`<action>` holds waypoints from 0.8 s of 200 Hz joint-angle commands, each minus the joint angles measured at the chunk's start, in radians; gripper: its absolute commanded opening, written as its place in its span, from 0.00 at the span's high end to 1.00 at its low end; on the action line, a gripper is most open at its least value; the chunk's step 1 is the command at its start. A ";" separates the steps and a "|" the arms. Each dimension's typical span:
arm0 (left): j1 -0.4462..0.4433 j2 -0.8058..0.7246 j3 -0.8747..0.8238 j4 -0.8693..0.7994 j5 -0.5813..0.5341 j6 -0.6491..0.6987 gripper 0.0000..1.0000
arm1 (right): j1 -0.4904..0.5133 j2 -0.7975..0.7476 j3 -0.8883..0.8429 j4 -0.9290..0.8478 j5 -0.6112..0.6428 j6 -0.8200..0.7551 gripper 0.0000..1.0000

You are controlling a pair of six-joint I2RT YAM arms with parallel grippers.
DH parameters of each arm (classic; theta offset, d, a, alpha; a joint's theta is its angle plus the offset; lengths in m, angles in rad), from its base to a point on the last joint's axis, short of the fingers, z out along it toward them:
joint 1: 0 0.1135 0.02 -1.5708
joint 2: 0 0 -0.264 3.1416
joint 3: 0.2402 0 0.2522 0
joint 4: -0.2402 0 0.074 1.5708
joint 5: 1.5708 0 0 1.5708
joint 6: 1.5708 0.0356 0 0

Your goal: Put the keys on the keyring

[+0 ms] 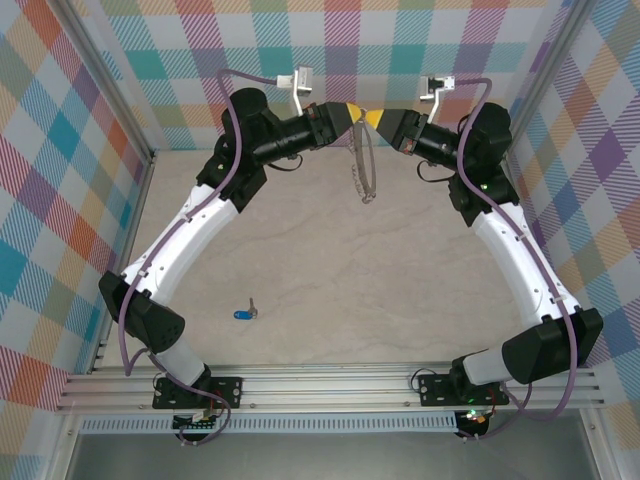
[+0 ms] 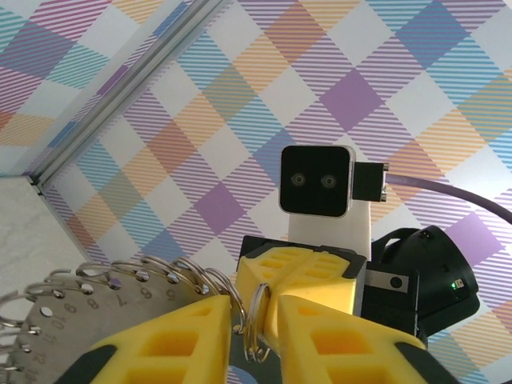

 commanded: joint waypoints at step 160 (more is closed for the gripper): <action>-0.015 -0.016 0.009 -0.112 -0.016 0.162 1.00 | -0.060 -0.040 -0.048 0.024 0.000 0.026 0.54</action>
